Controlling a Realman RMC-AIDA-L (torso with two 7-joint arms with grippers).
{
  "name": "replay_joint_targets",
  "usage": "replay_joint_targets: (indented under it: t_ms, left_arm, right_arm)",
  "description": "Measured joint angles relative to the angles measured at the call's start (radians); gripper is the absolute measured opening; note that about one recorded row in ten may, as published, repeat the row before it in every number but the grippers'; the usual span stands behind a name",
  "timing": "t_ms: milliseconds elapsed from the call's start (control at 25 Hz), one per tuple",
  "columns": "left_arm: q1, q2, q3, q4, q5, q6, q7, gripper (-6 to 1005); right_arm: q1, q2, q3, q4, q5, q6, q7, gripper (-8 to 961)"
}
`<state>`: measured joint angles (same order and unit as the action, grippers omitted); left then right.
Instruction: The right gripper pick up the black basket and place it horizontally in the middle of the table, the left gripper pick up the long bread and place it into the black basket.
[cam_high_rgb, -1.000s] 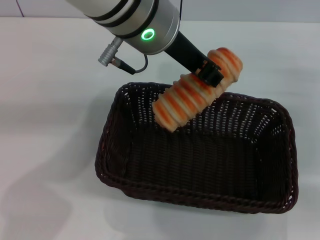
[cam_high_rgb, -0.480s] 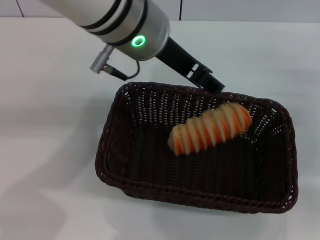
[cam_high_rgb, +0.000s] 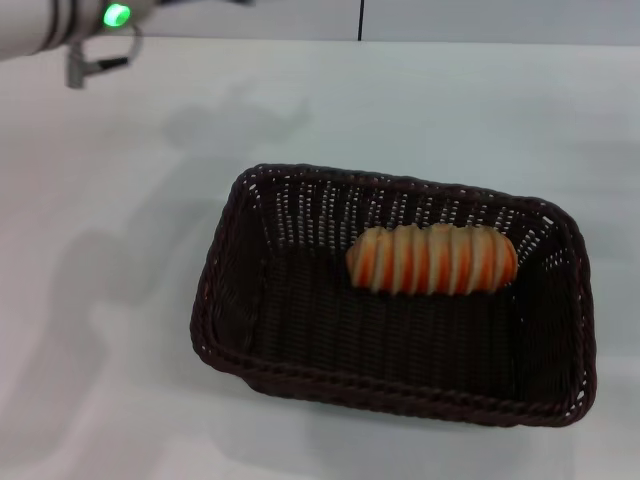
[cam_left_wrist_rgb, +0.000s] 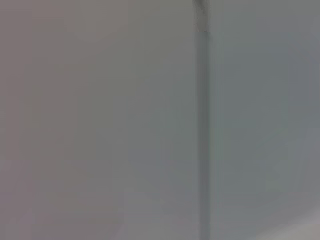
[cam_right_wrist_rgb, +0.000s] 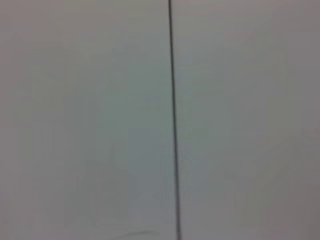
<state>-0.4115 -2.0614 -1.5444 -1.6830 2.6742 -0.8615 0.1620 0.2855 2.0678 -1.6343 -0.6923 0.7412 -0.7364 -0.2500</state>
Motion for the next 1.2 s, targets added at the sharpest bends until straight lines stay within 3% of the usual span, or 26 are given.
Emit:
replay_joint_targets:
  t_ms: [40,160,240,280,320,360,400,560,600,720,760,800,960,1200]
  left_arm:
    - [0.052,0.000,-0.007,0.020,-0.004,0.131,0.019,866]
    - [0.096,0.000,-0.007,0.040,-0.007,0.247,0.033,865]
    - [0.201,0.000,0.014,0.133,-0.024,0.598,0.045,864]
    - [0.201,0.000,0.014,0.133,-0.024,0.598,0.045,864]
    - [0.228,0.000,0.025,0.179,-0.042,0.717,0.040,864]
    - [0.268,0.002,0.051,0.291,-0.080,0.972,0.015,863]
    - [0.268,0.002,0.051,0.291,-0.080,0.972,0.015,863]
    - [0.295,0.004,0.101,0.515,-0.046,1.375,-0.143,862]
    - [0.295,0.004,0.101,0.515,-0.046,1.375,-0.143,861]
    - [0.290,0.005,0.105,0.673,0.020,1.584,-0.283,860]
    - [0.273,0.005,0.099,0.790,0.064,1.721,-0.379,860]
    - [0.273,0.005,0.099,0.790,0.064,1.721,-0.379,860]
    - [0.212,0.014,0.058,1.017,0.134,1.906,-0.552,860]
    - [0.188,0.009,0.036,1.136,0.153,2.021,-0.565,860]
  right_arm:
    - [0.006,0.001,0.006,0.012,0.000,-0.016,0.000,823]
    - [0.013,0.005,0.022,0.033,0.000,-0.092,0.000,824]
    - [0.011,0.005,0.022,0.037,-0.001,-0.121,0.005,824]
    - [0.011,0.005,0.022,0.037,-0.001,-0.121,0.005,824]
    - [0.008,0.006,0.023,0.038,0.000,-0.133,0.008,824]
    - [0.005,0.006,0.024,0.044,0.000,-0.159,0.018,824]
    - [0.005,0.006,0.024,0.044,0.000,-0.159,0.018,824]
    - [0.001,0.005,0.023,0.098,-0.001,-0.260,0.111,824]
    - [0.001,0.005,0.023,0.098,-0.001,-0.260,0.111,824]
    - [0.003,0.004,0.023,0.118,-0.001,-0.283,0.132,824]
    - [0.007,0.005,0.022,0.122,-0.001,-0.286,0.134,824]
    - [0.007,0.005,0.022,0.122,-0.001,-0.286,0.134,823]
    - [0.016,0.007,0.019,0.124,-0.001,-0.288,0.136,823]
    - [0.018,0.006,0.017,0.125,-0.001,-0.289,0.141,824]
